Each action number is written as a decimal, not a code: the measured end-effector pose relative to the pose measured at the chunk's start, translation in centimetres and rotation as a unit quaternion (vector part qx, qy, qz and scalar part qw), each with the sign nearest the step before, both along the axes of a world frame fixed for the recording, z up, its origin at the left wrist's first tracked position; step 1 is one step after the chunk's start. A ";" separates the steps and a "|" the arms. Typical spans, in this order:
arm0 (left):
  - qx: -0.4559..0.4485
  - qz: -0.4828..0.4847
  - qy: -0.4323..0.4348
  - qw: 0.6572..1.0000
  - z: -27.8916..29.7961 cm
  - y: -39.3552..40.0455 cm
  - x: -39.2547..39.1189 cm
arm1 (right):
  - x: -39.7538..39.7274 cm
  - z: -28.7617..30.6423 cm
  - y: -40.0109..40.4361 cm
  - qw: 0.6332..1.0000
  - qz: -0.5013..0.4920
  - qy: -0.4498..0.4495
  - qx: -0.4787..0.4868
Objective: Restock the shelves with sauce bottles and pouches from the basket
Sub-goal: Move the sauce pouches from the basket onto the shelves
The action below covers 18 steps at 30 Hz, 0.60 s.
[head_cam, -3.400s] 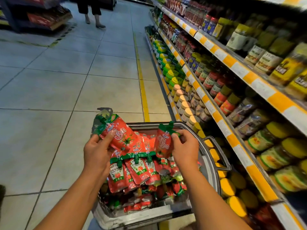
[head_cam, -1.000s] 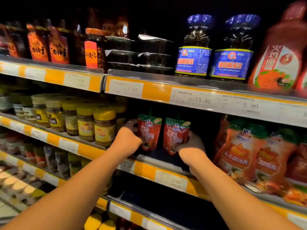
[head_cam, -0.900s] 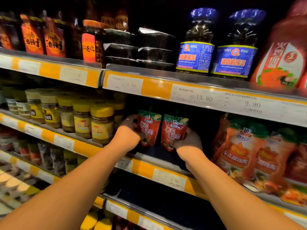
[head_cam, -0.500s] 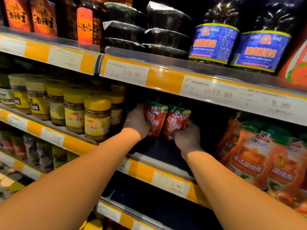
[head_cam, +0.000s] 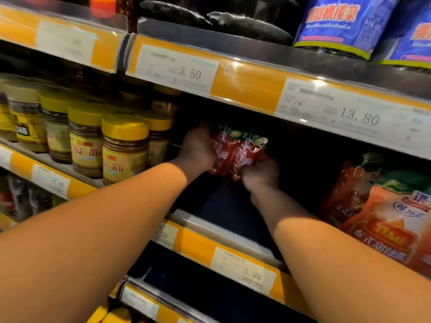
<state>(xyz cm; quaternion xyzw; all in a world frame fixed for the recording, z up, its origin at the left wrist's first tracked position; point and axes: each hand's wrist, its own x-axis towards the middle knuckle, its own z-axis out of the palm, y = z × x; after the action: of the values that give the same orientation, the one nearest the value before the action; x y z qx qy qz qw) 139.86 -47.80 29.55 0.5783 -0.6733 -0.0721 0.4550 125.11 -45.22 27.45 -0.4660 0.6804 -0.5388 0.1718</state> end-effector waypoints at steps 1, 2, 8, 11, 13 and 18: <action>0.000 0.000 -0.003 1.000 0.1 -0.3 0.1 | 0.1 0.0 -0.2 1.000 0.003 -0.002 -0.001; -0.003 -0.002 -0.002 1.000 0.1 -0.6 0.2 | 0.2 0.1 -0.5 1.000 0.004 0.000 0.003; 0.000 -0.018 0.031 0.999 0.2 -1.7 0.6 | 0.6 0.1 -1.6 1.000 0.012 0.019 0.017; 0.019 -0.064 0.059 0.996 0.1 -1.4 0.6 | 0.9 0.1 -1.8 0.999 0.019 0.032 0.004; 0.021 -0.092 0.086 0.992 0.1 -1.1 0.7 | 0.8 -0.1 -2.0 0.999 0.019 0.037 0.000; 0.004 -0.055 0.075 0.996 0.0 -1.3 0.4 | 0.6 -0.6 -1.9 1.000 0.021 0.014 -0.017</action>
<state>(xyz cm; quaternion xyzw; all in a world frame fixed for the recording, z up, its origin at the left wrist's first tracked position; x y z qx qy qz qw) 140.31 -49.05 29.59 0.5351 -0.6680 -0.1433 0.4969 125.72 -47.17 26.84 -0.4906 0.6631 -0.5404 0.1659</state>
